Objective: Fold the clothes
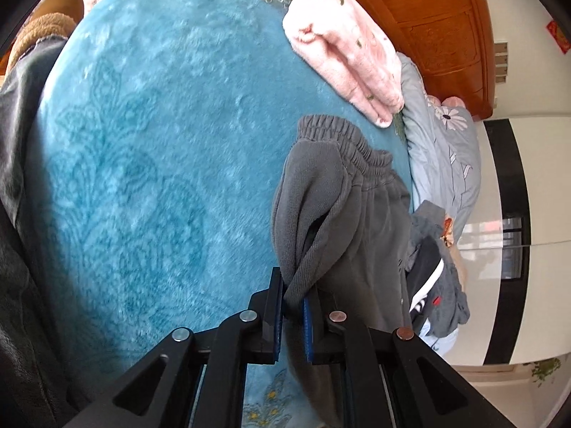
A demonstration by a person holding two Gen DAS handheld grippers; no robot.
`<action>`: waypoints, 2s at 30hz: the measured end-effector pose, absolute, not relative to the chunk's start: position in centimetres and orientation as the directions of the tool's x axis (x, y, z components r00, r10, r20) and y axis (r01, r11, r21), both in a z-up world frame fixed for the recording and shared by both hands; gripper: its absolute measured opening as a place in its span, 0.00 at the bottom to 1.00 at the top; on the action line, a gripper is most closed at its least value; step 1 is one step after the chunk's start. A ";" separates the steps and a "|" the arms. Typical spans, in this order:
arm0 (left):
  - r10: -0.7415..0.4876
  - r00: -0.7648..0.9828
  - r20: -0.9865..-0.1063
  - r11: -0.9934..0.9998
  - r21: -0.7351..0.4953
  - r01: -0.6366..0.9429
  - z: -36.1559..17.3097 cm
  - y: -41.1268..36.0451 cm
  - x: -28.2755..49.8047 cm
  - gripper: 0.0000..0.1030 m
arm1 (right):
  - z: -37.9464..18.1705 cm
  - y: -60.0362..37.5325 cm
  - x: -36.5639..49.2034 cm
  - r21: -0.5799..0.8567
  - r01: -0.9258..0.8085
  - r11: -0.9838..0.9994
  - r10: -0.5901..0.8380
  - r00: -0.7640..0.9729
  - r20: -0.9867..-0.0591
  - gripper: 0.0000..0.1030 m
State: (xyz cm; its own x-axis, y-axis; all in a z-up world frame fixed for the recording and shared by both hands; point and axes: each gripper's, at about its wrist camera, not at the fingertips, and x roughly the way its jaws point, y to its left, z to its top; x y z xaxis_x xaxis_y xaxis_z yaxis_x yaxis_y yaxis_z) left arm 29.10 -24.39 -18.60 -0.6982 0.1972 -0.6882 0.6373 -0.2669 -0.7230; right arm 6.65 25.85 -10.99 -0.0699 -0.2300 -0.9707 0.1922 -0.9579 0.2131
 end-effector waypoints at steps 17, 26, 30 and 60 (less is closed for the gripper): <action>0.228 -0.704 -0.673 -0.276 -0.738 0.616 -19.7 -24.4 30.0 0.13 | -5.1 22.5 12.0 0.048 0.334 -0.941 -0.145 -0.272 -0.951 0.61; 0.251 -0.715 -0.653 -0.262 -0.757 0.599 -19.7 -24.4 31.0 0.14 | -10.9 15.9 21.1 -0.096 0.545 -0.833 -0.055 -0.254 -0.966 0.61; 0.258 -0.722 -0.642 -0.252 -0.766 0.592 -19.8 -24.5 31.2 0.15 | -13.0 14.5 21.7 -0.253 0.594 -0.763 0.077 -0.305 -0.949 0.61; 0.290 -0.792 -0.537 -0.116 -0.841 0.528 -20.2 -25.6 32.7 0.34 | -12.2 40.7 24.0 0.280 -0.592 -0.756 -0.154 -0.255 -0.955 0.06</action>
State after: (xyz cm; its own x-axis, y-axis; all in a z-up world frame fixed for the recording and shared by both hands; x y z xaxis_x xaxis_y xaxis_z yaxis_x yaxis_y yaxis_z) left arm 32.75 -25.59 -20.21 -0.7921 0.2905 -0.5369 0.5279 -0.1156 -0.8414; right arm 24.05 40.72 -12.17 -0.2549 -0.1545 -0.9546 -0.5921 -0.7556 0.2803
